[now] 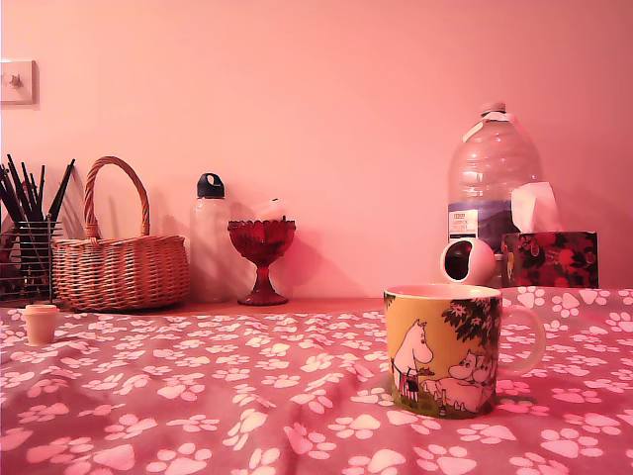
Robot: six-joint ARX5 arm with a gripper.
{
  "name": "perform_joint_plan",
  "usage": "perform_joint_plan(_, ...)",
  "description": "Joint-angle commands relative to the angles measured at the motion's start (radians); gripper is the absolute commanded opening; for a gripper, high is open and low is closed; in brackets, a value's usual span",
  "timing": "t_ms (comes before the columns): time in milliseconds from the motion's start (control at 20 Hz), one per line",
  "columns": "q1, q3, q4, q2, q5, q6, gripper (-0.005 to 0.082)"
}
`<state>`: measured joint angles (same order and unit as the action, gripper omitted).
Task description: Pick the coffee capsule and then drop it inside the coffee cup in front of you
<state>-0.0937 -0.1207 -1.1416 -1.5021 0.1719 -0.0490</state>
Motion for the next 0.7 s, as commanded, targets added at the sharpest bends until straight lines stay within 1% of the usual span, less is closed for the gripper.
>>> perform_joint_plan(0, -0.003, 0.001, -0.070, -0.051, 0.003, 0.005, 0.0549)
perform_joint_plan(150, -0.003, -0.029, -0.118, -0.142, 0.005, 0.004, 0.0549)
perform_joint_plan(400, -0.003, -0.124, -0.125, -0.260, 0.019, 0.004, 0.0550)
perform_joint_plan(650, -0.003, -0.197, -0.131, -0.352, 0.019, 0.005, 0.0551)
